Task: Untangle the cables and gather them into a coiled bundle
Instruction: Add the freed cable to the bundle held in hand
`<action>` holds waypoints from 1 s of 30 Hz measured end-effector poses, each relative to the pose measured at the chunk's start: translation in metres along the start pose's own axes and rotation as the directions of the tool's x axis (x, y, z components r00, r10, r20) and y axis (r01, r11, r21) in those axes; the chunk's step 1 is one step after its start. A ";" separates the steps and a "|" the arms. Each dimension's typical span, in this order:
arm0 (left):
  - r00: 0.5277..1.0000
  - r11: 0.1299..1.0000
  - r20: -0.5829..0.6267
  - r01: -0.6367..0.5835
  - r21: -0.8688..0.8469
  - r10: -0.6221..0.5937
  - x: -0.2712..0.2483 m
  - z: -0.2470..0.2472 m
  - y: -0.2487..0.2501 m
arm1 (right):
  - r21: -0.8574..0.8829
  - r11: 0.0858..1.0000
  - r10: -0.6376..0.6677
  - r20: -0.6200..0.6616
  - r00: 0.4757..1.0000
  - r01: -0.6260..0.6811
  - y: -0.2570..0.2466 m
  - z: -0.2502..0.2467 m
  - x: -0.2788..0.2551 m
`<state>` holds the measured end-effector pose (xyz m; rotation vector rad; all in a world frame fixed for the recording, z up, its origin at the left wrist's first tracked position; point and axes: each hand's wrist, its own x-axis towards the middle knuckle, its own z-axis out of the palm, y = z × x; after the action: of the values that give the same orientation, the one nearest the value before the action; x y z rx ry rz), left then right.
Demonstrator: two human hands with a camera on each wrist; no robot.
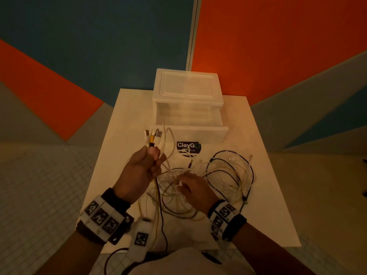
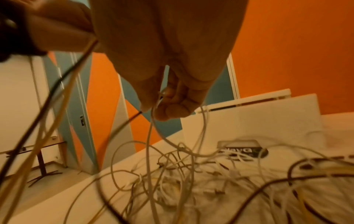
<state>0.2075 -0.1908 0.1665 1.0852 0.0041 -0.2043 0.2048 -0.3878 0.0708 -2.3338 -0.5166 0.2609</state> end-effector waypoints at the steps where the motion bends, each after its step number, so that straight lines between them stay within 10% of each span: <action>1: 1.000 0.999 0.014 -0.014 -0.031 0.015 -0.002 -0.001 0.004 | 0.024 0.999 0.027 0.006 1.000 -0.027 0.005 0.002 0.001; 14: 0.996 0.983 -0.041 -0.081 -0.166 0.075 -0.013 -0.013 0.013 | 0.413 0.845 0.320 0.115 0.940 -0.338 0.023 -0.001 0.018; 20: 0.991 0.980 -0.062 -0.127 -0.151 0.119 -0.010 -0.022 0.026 | 0.663 0.685 0.449 -0.057 0.891 -0.302 0.025 -0.015 0.009; 30: 0.987 0.974 -0.022 -0.159 -0.163 0.158 -0.008 -0.026 0.052 | 0.221 0.817 0.544 0.006 0.839 -0.532 0.087 -0.013 -0.006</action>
<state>0.2113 -0.1430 0.2010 0.9169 -0.0571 -0.0538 0.2288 -0.4564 0.0201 -2.2163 0.2156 0.4863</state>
